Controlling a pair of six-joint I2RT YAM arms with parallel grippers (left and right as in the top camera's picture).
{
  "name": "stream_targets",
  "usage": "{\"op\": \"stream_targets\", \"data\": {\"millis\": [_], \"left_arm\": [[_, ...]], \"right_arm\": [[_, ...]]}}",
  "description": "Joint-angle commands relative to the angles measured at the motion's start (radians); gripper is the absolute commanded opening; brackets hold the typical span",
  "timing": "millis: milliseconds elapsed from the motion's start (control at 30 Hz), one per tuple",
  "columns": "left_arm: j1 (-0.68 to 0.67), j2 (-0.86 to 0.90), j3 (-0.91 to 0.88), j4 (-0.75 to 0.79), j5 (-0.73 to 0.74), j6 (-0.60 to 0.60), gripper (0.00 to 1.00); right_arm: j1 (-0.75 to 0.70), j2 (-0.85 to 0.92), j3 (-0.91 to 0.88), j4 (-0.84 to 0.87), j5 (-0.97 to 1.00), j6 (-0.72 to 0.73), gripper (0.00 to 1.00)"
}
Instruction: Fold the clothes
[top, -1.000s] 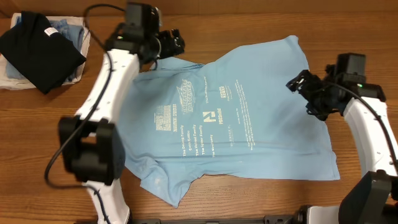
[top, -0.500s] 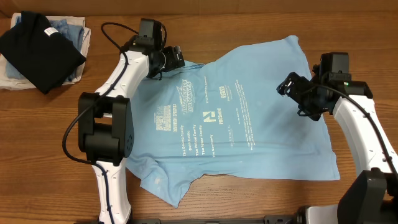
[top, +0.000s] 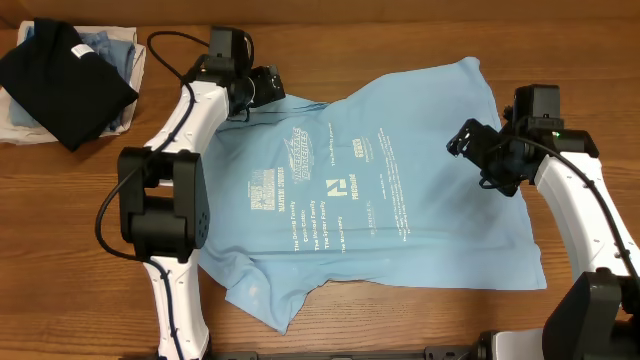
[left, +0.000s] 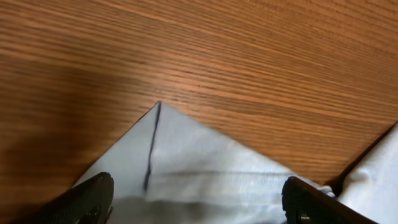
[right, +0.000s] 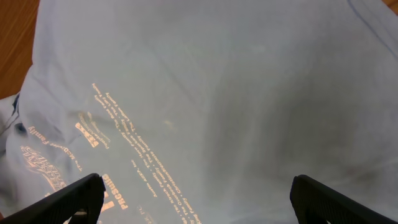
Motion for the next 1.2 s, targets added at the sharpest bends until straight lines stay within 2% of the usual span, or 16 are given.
{"op": "stream_targets", "data": {"millis": [0,333,500,633,700,833,900,1067,1167], "left_arm": [[-0.002,0.052,0.014,0.021,0.057,0.023,0.89],[-0.002,0.079,0.014,0.03,0.058,0.008,0.87],[-0.002,0.079,0.014,0.028,0.08,0.009,0.73],[-0.002,0.079,0.014,0.028,0.085,0.009,0.68],[-0.002,0.079,0.014,0.027,0.085,0.009,0.61],[0.0,0.079,0.014,0.02,0.082,0.009,0.4],[0.0,0.079,0.014,0.02,0.081,0.009,0.34],[0.002,0.079,0.019,0.02,0.081,0.009,0.11],[0.008,0.079,0.029,0.02,0.081,0.008,0.04]], "right_arm": [[0.004,0.003,0.005,-0.006,0.01,-0.007,1.0],[0.004,0.003,0.005,-0.017,0.01,-0.006,1.0],[0.004,0.003,0.005,-0.016,0.01,-0.007,1.0],[0.004,0.003,0.005,-0.017,0.01,-0.007,1.0],[0.004,0.003,0.005,-0.017,0.01,-0.007,1.0],[0.004,0.003,0.005,-0.017,0.011,-0.007,1.0],[0.004,0.003,0.005,-0.018,0.018,-0.006,1.0],[0.004,0.003,0.005,-0.023,0.026,-0.007,1.0],[0.004,0.003,0.005,-0.025,0.029,-0.007,1.0]]}}
